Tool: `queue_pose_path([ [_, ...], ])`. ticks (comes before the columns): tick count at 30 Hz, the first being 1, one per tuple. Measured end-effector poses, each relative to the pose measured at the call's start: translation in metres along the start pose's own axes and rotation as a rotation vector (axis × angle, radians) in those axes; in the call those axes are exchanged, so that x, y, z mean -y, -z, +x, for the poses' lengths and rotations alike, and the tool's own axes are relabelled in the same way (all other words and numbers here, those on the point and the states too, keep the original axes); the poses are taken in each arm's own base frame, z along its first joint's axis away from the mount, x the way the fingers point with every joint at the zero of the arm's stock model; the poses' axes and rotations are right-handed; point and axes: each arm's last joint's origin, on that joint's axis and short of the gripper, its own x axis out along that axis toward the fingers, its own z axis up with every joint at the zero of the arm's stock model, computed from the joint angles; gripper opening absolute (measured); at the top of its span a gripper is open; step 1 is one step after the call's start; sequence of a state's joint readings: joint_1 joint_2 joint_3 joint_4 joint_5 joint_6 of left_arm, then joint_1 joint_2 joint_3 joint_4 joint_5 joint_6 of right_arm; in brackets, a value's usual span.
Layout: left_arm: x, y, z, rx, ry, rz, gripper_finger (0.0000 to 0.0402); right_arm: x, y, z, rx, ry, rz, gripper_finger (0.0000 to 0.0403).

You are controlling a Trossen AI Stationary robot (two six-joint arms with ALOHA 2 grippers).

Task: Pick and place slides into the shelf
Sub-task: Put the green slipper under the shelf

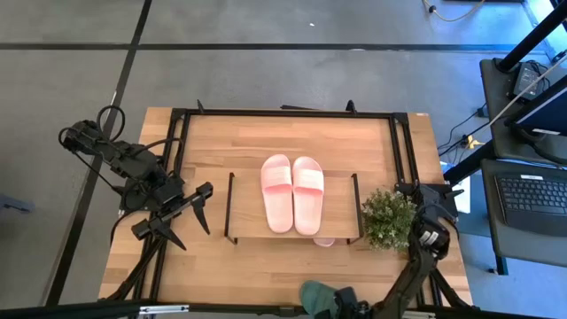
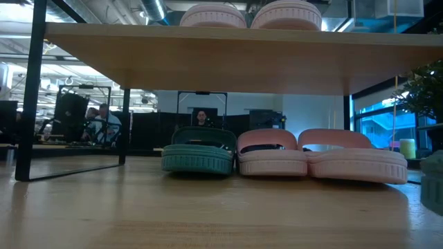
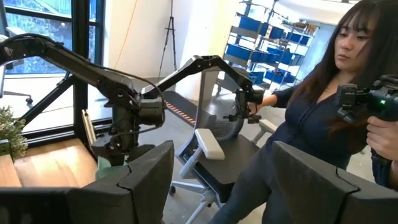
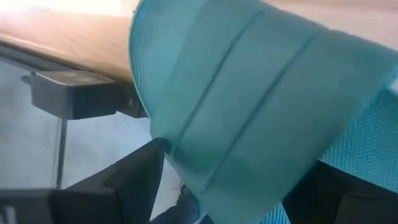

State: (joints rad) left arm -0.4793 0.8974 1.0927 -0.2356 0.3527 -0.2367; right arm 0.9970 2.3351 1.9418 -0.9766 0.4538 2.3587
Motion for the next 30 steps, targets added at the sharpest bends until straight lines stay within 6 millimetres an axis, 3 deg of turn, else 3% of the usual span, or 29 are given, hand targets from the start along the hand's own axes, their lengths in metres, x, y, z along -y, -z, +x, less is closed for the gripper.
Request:
queue_pose_path([
  [16,0.000,0.000,0.000,0.001,-0.004,0.003,0.0259,-0.016,-0.015,0.011,0.009,-0.003,-0.188,0.0280],
  [30,-0.001,0.000,0.000,0.011,-0.048,0.003,0.0259,-0.019,-0.019,0.014,-0.030,0.034,-0.116,0.0276],
])
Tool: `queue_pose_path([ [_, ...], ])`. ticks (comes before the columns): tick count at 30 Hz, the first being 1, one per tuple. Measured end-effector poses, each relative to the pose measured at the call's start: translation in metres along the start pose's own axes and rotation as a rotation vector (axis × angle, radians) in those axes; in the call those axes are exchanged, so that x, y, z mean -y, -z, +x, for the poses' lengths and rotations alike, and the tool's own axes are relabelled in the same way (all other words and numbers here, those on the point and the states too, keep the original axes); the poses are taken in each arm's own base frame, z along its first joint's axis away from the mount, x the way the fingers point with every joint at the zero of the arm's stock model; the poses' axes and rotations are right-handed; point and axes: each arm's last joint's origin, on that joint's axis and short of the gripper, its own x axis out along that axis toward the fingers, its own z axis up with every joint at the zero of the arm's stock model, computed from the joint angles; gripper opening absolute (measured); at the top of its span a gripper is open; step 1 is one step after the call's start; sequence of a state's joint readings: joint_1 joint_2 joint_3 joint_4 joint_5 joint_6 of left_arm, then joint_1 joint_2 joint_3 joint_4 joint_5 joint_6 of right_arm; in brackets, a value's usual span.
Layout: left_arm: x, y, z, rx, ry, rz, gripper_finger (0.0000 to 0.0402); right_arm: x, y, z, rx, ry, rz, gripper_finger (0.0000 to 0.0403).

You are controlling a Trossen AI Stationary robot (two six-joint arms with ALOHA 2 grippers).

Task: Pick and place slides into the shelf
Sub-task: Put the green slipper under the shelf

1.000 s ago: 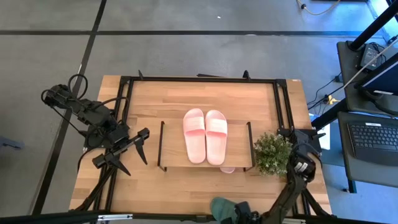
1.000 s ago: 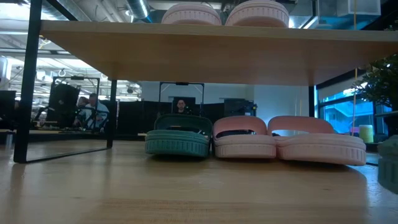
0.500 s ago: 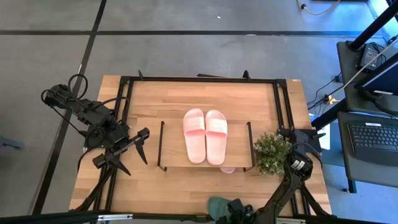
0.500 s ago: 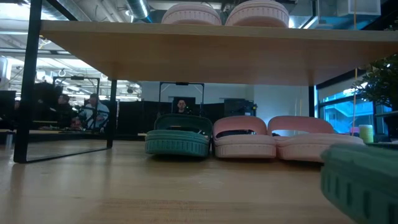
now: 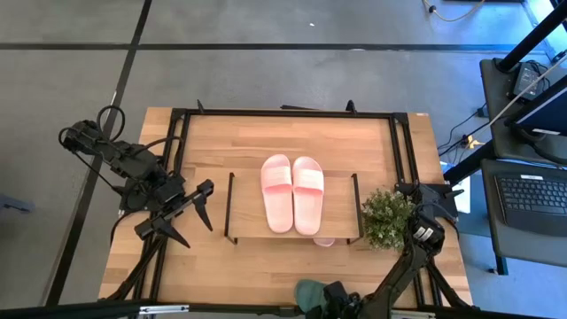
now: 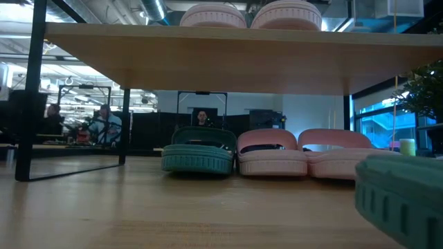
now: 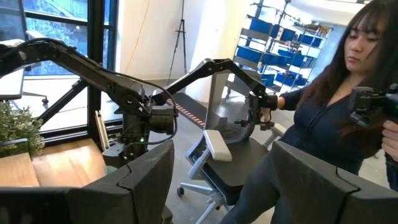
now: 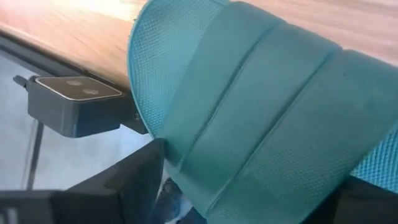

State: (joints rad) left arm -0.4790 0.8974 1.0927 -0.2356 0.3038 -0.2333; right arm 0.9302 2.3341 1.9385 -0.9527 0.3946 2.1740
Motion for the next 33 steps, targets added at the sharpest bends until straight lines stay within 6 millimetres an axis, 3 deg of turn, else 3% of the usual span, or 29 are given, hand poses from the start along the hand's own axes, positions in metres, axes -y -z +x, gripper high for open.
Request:
queue_pose_path([
  [6,0.000,0.000,0.000,0.000,0.000,0.000,0.0259,0.000,0.000,0.000,-0.006,-0.001,0.044,0.0214],
  [17,0.000,0.002,0.000,-0.017,-0.005,-0.006,0.0259,-0.002,0.001,-0.001,-0.006,-0.017,0.031,0.0017],
  [21,0.000,0.002,0.000,-0.017,-0.005,-0.006,0.0259,-0.006,0.001,-0.005,-0.011,-0.035,0.032,0.0017],
  [25,0.000,0.002,0.000,-0.017,-0.005,-0.006,0.0259,-0.016,0.000,-0.023,-0.026,-0.051,-0.008,0.0013],
  [33,0.000,0.002,0.000,-0.017,-0.004,-0.005,0.0259,-0.035,-0.022,-0.090,0.023,-0.008,-0.055,0.0013],
])
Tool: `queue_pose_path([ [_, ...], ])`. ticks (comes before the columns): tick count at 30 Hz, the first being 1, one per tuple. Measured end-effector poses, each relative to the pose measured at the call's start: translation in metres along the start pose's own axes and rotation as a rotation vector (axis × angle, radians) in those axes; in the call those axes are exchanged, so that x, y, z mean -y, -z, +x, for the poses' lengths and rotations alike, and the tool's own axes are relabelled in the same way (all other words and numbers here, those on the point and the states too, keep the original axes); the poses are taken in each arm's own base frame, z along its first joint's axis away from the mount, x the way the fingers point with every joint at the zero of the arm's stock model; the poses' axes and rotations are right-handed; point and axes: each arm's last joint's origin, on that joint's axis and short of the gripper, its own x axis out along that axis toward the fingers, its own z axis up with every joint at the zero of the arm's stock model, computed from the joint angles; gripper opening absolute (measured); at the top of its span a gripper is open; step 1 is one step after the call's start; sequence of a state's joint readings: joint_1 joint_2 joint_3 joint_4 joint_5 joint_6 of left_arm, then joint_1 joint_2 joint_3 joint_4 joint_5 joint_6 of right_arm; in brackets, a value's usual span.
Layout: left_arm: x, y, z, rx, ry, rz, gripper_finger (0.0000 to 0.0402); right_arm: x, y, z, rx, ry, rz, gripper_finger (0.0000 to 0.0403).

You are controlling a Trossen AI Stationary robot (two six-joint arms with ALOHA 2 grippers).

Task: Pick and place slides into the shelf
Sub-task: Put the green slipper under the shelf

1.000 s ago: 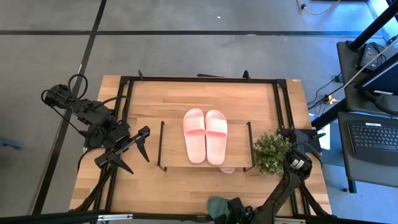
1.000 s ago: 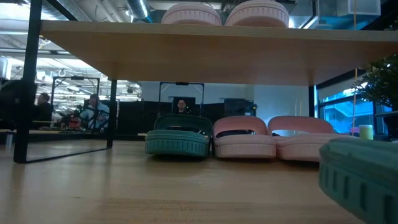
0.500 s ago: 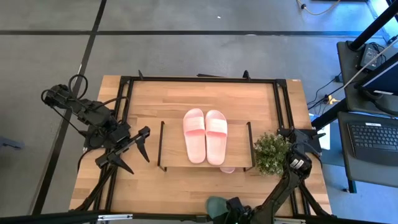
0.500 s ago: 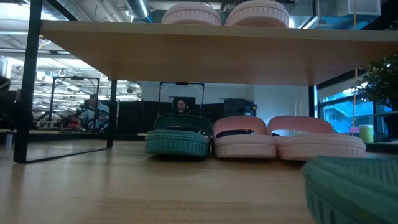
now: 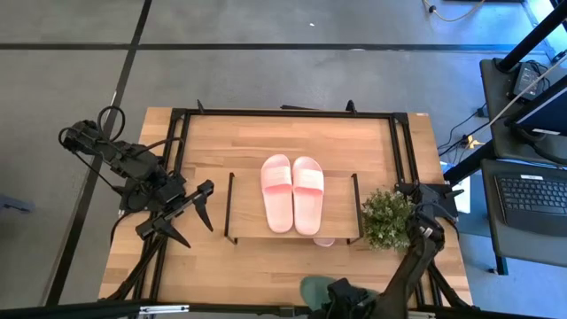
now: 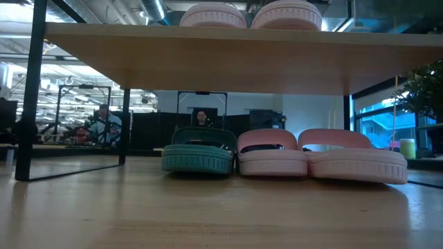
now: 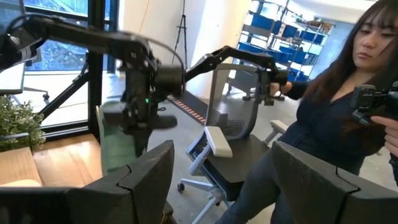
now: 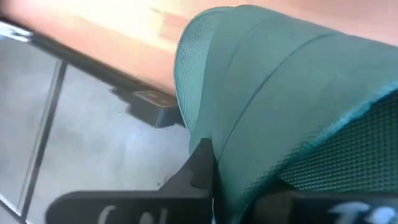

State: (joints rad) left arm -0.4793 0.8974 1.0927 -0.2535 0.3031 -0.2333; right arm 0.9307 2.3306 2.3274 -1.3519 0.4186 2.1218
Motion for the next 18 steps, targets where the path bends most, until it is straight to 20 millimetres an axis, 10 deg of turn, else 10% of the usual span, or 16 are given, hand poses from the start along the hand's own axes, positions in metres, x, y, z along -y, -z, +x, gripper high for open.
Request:
queue_pose_path([
  [18,0.000,0.000,0.000,0.005,-0.007,0.042,0.0259,-0.039,-0.099,-0.076,0.139,-0.301,-0.226,0.0014],
])
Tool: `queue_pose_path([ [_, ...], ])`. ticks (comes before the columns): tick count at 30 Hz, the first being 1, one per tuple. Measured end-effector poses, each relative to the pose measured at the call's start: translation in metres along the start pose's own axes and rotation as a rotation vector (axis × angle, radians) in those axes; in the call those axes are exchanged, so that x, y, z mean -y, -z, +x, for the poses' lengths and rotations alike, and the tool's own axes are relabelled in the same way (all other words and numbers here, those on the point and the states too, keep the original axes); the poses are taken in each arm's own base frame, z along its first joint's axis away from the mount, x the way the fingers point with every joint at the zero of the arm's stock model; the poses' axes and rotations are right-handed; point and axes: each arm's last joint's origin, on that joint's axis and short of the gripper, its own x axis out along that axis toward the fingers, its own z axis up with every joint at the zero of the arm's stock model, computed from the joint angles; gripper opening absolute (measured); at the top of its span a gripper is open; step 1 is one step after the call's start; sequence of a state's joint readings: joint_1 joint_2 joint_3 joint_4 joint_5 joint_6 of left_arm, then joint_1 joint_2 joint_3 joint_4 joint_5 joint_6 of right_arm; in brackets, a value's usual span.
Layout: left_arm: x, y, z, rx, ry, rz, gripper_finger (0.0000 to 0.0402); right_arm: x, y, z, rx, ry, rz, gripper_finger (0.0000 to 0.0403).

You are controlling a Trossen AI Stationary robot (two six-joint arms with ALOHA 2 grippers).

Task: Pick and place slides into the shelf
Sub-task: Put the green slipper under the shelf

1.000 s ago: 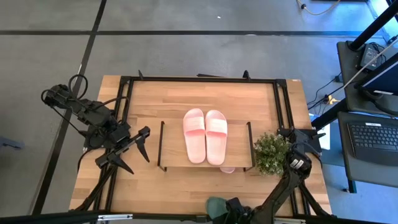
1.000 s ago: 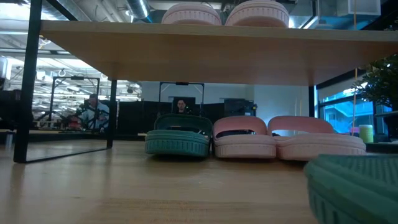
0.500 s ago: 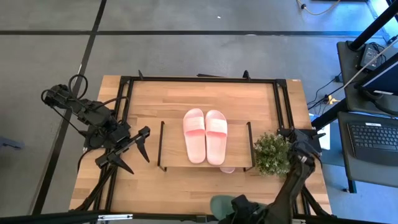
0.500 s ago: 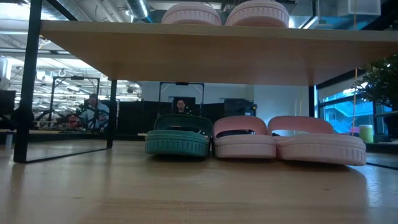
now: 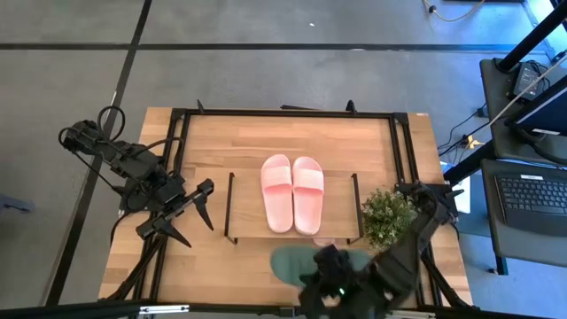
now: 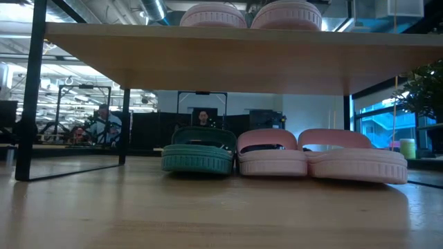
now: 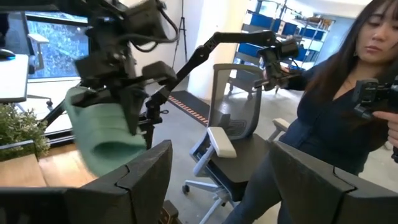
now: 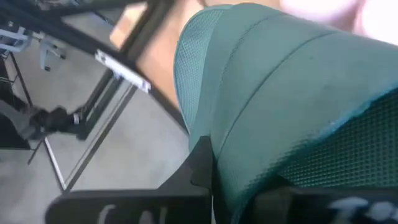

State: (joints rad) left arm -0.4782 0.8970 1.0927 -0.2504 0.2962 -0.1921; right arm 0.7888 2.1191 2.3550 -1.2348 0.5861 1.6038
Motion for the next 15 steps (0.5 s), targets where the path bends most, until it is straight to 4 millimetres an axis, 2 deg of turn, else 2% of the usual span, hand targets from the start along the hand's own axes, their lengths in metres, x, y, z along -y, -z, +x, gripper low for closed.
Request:
queue_pose_path([
  [3,0.000,0.000,0.000,-0.001,0.000,0.000,0.0259,-0.002,-0.022,0.009,0.028,-0.004,-0.079,0.0014],
  [8,0.000,0.000,0.000,-0.002,0.000,-0.013,0.0259,-0.006,-0.047,0.022,0.047,-0.024,-0.213,0.0013],
  [15,0.000,0.000,0.000,-0.003,0.006,-0.040,0.0259,-0.005,-0.070,0.029,0.098,-0.016,-0.314,0.0013],
])
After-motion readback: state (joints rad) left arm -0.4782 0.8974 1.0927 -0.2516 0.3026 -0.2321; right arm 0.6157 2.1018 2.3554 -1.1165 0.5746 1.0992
